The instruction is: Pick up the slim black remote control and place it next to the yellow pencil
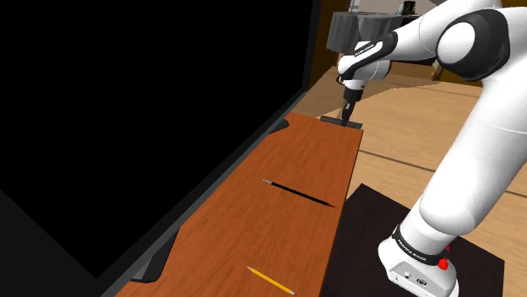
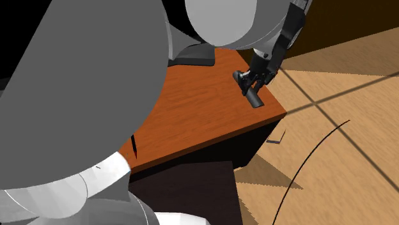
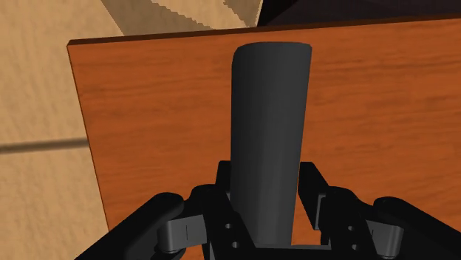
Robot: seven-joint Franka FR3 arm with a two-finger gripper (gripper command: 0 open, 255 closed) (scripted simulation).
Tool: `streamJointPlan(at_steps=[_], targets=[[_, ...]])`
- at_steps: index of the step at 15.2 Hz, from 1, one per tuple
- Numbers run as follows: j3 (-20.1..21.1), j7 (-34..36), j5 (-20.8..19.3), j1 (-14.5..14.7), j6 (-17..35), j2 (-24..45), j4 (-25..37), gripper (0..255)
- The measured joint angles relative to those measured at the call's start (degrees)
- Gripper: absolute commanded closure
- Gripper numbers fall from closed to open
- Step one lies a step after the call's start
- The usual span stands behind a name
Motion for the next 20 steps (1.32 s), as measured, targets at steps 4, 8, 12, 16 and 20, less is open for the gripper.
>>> streamJointPlan(at_steps=[4, 8, 12, 16, 20], targets=[[0.61, 2.71, -2.16, 0.94, -1.28, -3.62, -1.64, 255], [3.20, 9.42, -6.23, 2.65, 0.06, -11.52, -9.63, 255], [6.72, 15.91, -8.98, 3.55, 0.71, -18.72, -16.80, 255], [10.70, 21.90, -10.00, 4.46, 0.84, -24.68, -22.67, 255], [14.84, 27.53, -9.85, 5.59, 0.67, -30.19, -27.92, 255]])
